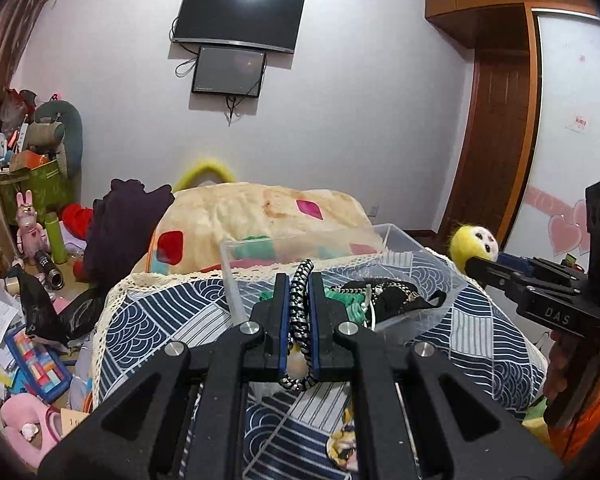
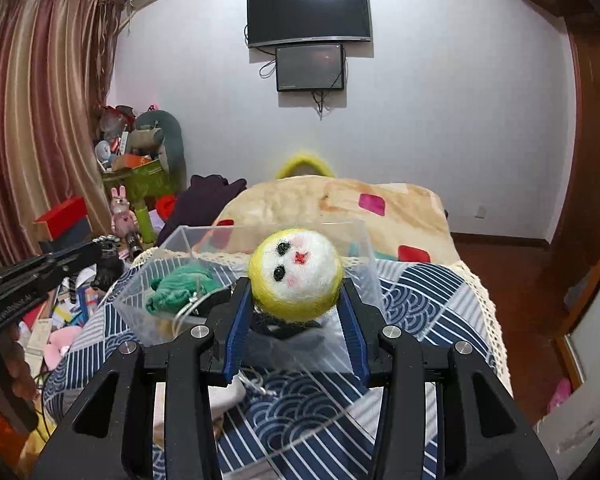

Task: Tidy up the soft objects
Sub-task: 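Drop the bracelet into the box with the left tool while the right tool drops the plush in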

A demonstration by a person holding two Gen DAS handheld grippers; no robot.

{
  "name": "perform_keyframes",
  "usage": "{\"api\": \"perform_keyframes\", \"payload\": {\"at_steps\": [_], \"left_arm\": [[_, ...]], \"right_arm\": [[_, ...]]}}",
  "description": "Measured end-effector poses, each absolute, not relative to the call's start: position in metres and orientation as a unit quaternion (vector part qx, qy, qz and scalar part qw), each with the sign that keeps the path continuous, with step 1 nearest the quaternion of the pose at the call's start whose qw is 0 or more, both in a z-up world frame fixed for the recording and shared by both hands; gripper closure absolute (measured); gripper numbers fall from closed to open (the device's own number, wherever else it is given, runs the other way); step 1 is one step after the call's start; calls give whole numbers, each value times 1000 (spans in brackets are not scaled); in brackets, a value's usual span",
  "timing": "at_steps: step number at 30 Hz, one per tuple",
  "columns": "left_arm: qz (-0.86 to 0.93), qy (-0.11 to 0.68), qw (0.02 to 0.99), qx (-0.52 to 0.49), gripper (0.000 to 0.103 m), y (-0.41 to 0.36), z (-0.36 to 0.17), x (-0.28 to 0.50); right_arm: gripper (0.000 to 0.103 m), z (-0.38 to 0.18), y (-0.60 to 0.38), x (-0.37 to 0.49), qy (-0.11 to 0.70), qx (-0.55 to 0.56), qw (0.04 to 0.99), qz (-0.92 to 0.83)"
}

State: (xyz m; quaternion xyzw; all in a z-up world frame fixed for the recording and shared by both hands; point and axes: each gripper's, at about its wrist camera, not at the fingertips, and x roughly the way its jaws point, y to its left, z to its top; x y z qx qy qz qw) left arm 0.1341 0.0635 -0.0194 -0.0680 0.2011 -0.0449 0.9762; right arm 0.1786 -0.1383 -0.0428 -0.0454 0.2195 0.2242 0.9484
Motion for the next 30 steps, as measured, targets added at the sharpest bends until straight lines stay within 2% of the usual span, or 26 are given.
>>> {"api": "perform_keyframes", "payload": {"at_steps": [19, 21, 22, 24, 30], "left_arm": [[-52, 285, 955, -60, 95, 53, -62, 192], [-52, 289, 954, -57, 94, 52, -62, 192], [-51, 290, 954, -56, 90, 52, -62, 191], [-50, 290, 954, -57, 87, 53, -61, 190], [-57, 288, 954, -67, 80, 56, -57, 182]], "right_arm": [[62, -79, -122, 220, 277, -70, 938, 196], [62, -78, -123, 219, 276, -76, 938, 195], [61, -78, -123, 219, 276, -77, 938, 195], [60, -77, -128, 217, 277, -76, 938, 196], [46, -73, -135, 208, 268, -80, 939, 199]]}}
